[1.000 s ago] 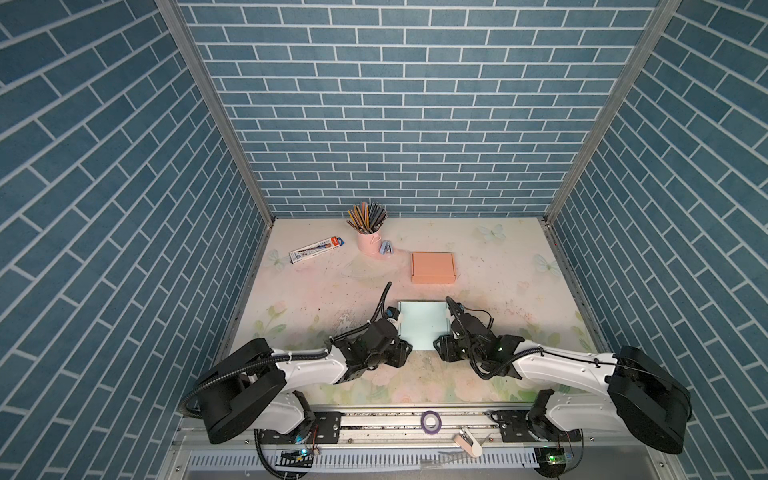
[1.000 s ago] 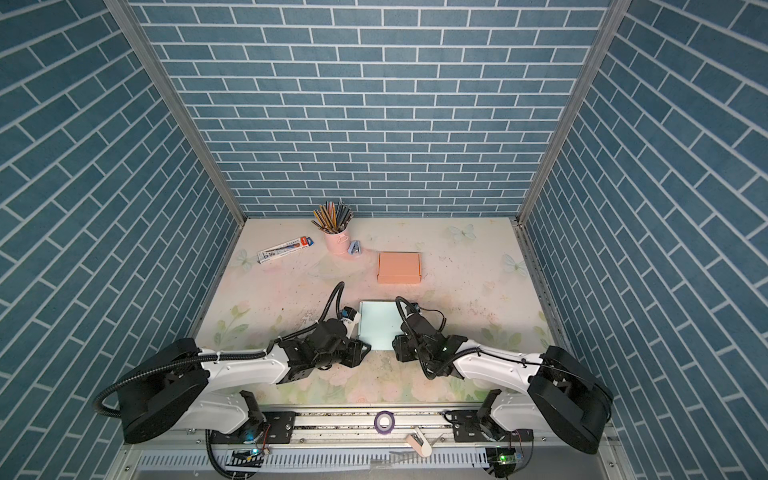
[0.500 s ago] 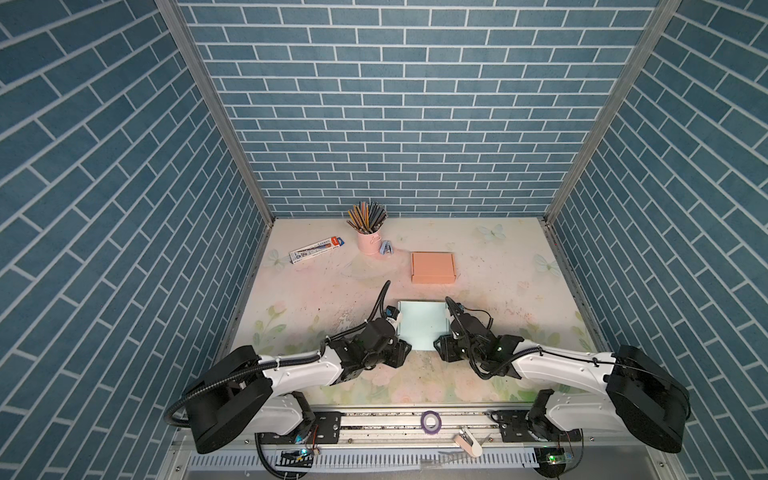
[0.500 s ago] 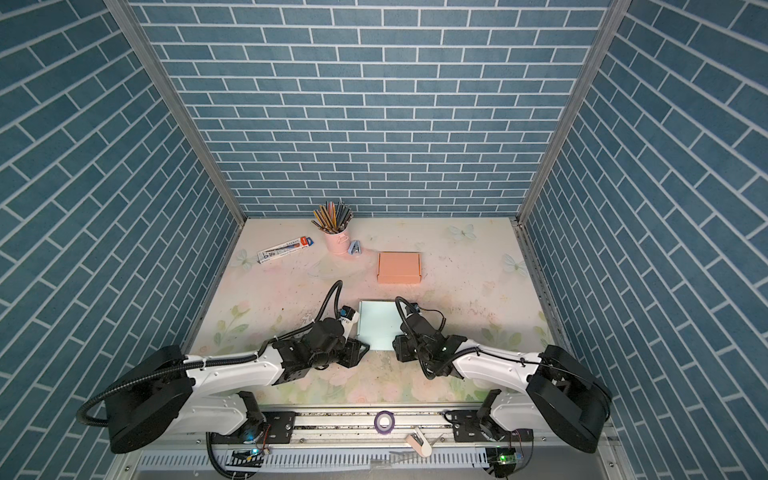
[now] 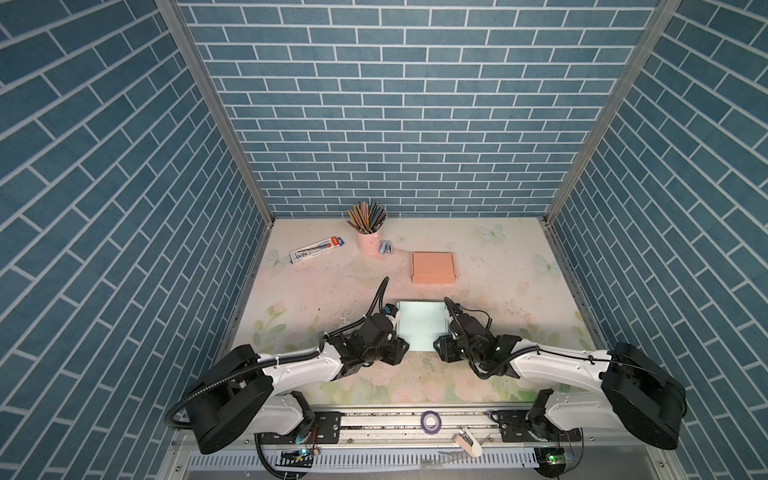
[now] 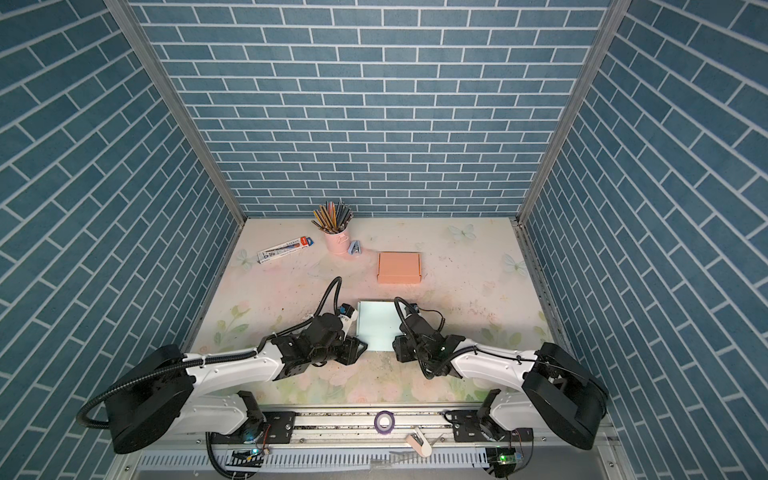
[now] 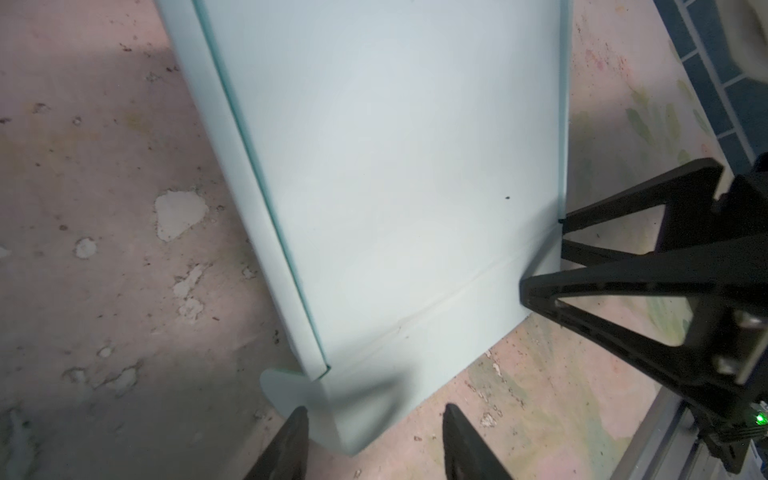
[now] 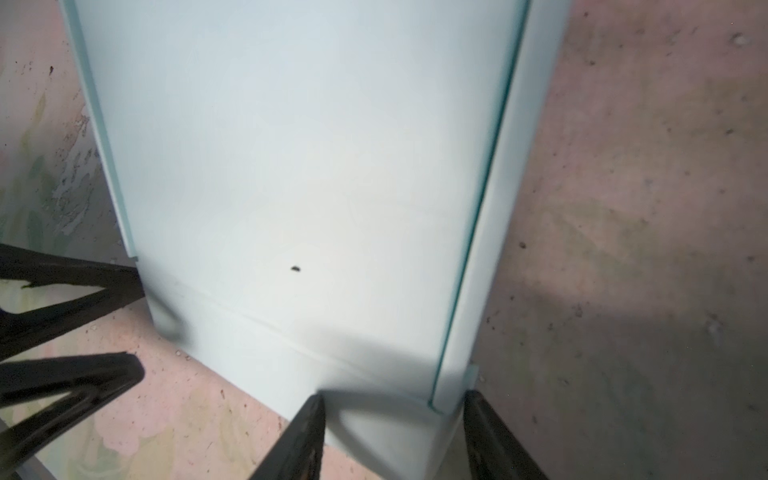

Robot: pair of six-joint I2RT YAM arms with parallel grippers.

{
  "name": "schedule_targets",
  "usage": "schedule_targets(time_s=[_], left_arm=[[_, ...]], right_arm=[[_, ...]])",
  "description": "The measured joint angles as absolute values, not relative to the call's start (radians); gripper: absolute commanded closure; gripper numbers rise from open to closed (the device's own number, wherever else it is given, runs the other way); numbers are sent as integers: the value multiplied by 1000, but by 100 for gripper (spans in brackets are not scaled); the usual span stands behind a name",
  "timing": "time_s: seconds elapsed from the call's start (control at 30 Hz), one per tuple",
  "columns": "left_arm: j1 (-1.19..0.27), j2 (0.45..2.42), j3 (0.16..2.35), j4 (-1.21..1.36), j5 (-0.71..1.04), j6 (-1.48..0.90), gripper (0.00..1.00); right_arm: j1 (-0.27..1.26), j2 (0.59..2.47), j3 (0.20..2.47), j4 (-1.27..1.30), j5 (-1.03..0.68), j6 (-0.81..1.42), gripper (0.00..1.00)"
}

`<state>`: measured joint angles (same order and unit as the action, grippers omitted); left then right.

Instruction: Fold the paper box

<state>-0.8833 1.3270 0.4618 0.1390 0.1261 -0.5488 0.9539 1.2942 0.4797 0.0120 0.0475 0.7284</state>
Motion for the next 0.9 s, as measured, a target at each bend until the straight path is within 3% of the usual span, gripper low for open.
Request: schedule_targets(time_s=[0.9], left_arm=[[-879,1427,471,216,139,-568,52]], right_arm=[[953,1365,522,40,38,727,47]])
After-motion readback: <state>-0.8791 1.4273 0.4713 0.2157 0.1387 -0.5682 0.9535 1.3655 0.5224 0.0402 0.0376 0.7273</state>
